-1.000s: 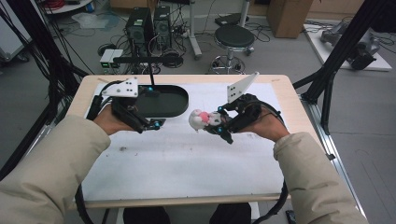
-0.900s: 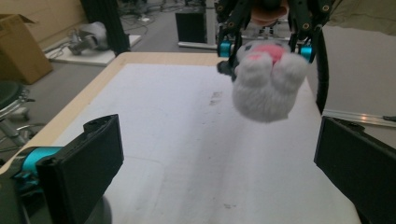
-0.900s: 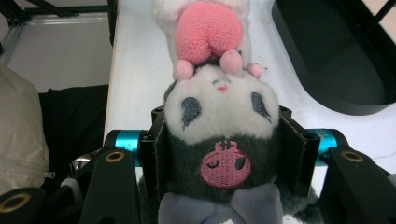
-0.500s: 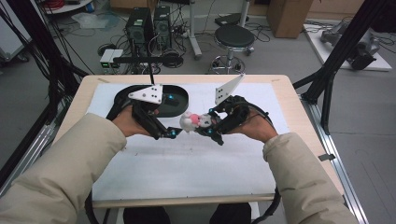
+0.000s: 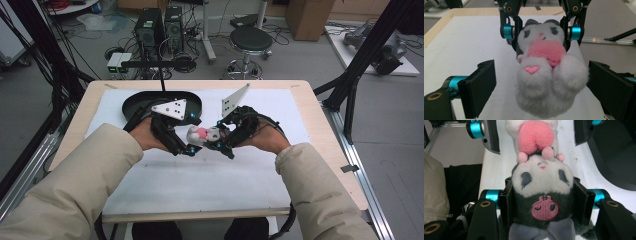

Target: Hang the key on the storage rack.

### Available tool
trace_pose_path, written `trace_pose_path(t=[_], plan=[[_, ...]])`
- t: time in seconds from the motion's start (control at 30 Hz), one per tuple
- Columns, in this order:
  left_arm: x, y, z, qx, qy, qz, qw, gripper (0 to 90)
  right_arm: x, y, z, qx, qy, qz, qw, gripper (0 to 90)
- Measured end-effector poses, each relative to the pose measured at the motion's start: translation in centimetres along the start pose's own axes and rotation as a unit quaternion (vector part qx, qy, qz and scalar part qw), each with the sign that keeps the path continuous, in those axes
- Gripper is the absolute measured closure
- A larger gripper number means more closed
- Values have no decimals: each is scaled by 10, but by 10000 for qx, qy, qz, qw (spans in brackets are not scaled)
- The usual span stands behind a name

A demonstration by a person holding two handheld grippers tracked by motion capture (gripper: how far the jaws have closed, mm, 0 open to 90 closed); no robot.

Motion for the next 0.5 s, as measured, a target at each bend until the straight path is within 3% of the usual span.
trace_pose_path(t=[0.17,0.3,0.4,0.5], plan=[[-2,0,-2,8,-163,-5,9999,195,-2,1,0,53,25,22,10000,451],[-2,0,-4,-126,-245,21,9996,302,-3,1,0,60,51,21,10000,451],[0,-1,-4,-329,-198,34,9993,448,-3,1,0,80,62,49,9999,451],[-1,-1,-5,-399,-98,81,9991,499,-4,1,0,89,39,78,9999,450]])
Point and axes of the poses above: each handheld gripper's, and its own axes: x roughly backward along the jaws, y roughly out of its top, z roughly to its left, the point moved 5 cm from there along -x, roughly forward along the jaws, and after that the axes turned 15 degrees about y, right-handed, at the moved point
